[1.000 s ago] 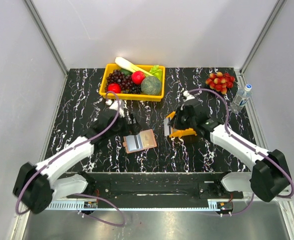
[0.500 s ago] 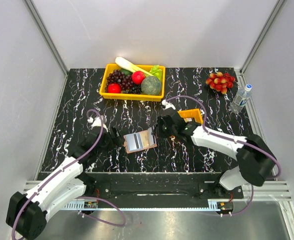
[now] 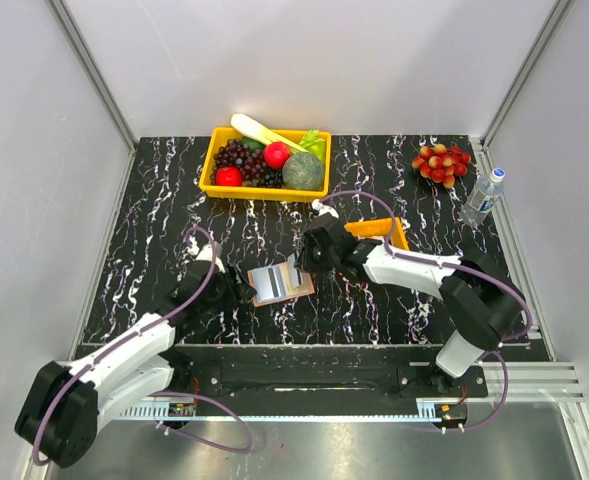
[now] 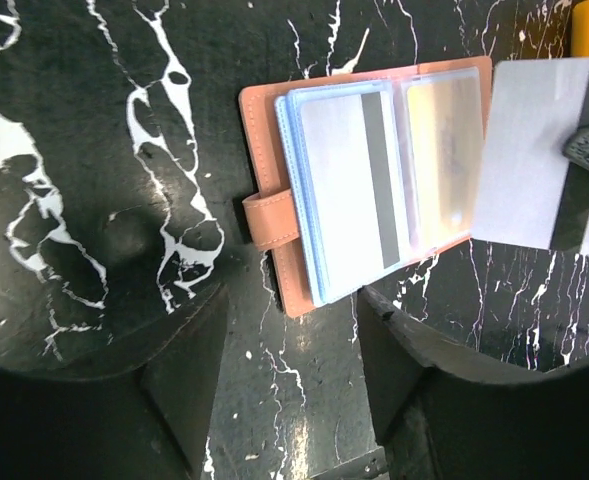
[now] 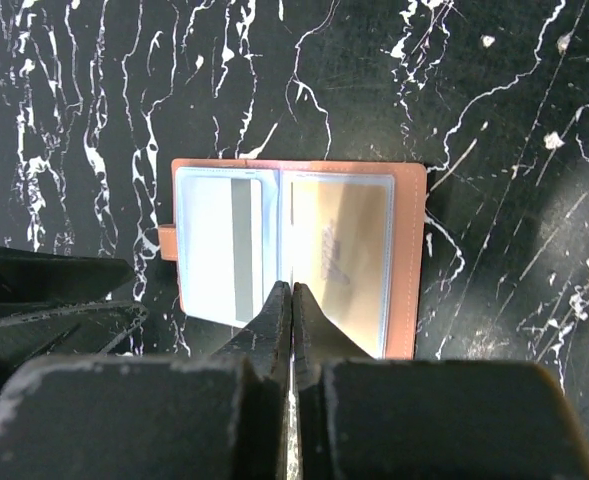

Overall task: Put the credit cards into the card holder
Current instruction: Insert the credit card into the card holder.

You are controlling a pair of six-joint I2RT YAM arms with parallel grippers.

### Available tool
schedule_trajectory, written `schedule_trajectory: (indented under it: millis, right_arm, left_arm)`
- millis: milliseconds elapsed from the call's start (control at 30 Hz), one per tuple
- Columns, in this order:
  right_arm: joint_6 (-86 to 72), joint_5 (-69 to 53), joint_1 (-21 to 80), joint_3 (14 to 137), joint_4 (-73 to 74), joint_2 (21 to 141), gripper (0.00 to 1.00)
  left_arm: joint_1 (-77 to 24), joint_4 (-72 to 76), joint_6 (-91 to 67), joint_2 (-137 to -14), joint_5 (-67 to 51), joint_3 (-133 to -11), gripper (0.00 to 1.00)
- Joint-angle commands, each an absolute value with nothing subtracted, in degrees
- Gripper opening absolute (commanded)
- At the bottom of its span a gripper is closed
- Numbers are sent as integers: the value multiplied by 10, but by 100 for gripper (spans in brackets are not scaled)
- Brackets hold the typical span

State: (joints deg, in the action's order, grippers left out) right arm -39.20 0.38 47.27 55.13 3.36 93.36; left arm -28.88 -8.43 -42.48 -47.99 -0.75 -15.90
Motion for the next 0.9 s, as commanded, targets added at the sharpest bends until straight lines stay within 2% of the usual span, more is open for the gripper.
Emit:
schedule_trajectory:
  millis: [0,300,467,667,867]
  right_arm:
    - [-372,6,478,579,14,967,0]
    - [-346,2,478,587,9,1001,0]
    - [-346,2,478,582,10,1001,0]
    - [-345,-20,478,583,12,1012,0]
    - [-344,-25,478,585,18,1017,0]
  left_arm:
    - [-286,-2,-436,-525,-50,-159,56]
    - [-278,47,-438,-585,-16,-163,55]
    - [-275,50,-437,-621,-13,-171,43]
    - [-271,74,-443,-636,-11,-166,41]
    - [-268,83,-446,-648,-19,-167,26]
